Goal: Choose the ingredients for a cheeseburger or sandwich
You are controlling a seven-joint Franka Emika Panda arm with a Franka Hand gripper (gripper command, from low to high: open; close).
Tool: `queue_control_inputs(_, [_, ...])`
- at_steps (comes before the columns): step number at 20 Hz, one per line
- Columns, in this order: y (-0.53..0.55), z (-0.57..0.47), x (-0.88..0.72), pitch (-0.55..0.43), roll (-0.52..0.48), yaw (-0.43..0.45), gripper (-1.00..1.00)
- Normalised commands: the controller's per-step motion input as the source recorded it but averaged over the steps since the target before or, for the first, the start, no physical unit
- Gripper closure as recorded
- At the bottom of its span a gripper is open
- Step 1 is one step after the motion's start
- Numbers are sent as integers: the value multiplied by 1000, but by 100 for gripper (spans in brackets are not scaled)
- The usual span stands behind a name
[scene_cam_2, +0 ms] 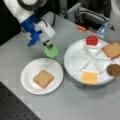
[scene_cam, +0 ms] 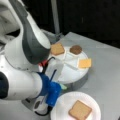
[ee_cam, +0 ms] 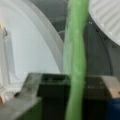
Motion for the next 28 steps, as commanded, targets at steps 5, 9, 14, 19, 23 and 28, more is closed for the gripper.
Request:
queue_control_inputs(5, [-257,-9,548,240,51,185,100])
queue_control_inputs(9, [-306,65,549,271,61,199,100])
queue_control_inputs(14, [-266,87,542,248,94,189,100])
queue_control_inputs(19, [-189,-28,455,204,137,150,100])
queue_control_inputs(23, [-177,-92,398,183,170,139,100])
queue_control_inputs(28, [-110,-158,430,122,186,104,100])
